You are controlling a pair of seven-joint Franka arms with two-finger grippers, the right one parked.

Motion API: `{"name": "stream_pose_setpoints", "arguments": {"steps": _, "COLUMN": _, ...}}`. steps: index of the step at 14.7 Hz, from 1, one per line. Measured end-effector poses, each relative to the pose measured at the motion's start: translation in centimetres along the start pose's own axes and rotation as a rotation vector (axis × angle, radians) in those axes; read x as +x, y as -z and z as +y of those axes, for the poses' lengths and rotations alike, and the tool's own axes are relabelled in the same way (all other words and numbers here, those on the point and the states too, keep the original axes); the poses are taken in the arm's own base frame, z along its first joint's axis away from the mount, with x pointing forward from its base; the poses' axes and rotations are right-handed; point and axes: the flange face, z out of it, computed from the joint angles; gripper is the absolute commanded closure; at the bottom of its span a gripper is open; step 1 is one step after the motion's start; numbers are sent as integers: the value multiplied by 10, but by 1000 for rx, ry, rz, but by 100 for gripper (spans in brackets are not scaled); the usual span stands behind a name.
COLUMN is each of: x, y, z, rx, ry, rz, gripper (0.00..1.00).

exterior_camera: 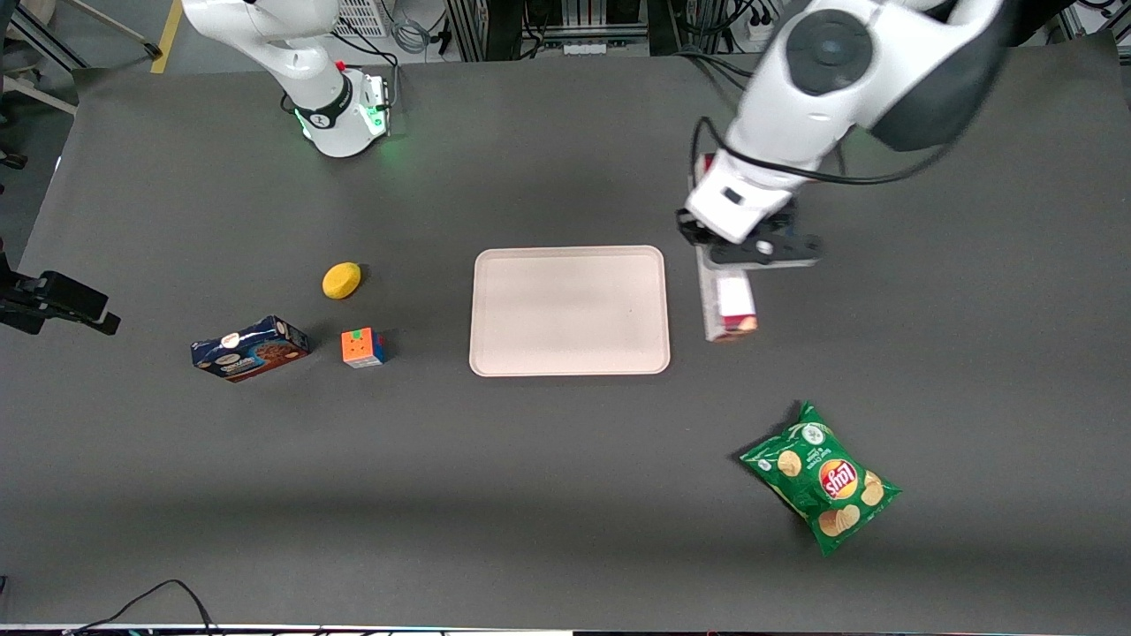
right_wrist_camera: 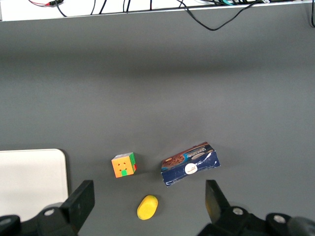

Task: Place red cookie box on tray
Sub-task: 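Lift the cookie box and carry it toward the white tray, then lower the cookie box onto the tray's edge area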

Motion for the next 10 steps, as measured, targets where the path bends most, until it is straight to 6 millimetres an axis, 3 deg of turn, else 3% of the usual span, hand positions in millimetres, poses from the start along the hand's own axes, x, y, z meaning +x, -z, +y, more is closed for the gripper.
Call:
{"name": "stream_pose_setpoints", "arguments": {"steps": 5, "x": -45, "y": -68, "z": 40, "rx": -22, "ry": 0, "rz": 71, "gripper": 100}}
{"name": "stream_pose_setpoints", "arguments": {"steps": 8, "x": -67, "y": -100, "z": 47, "rx": 10, "ry": -7, "rz": 79, "gripper": 100}}
{"name": "stream_pose_setpoints", "arguments": {"steps": 10, "x": -71, "y": -113, "z": 48, "rx": 16, "ry": -8, "rz": 80, "gripper": 100}}
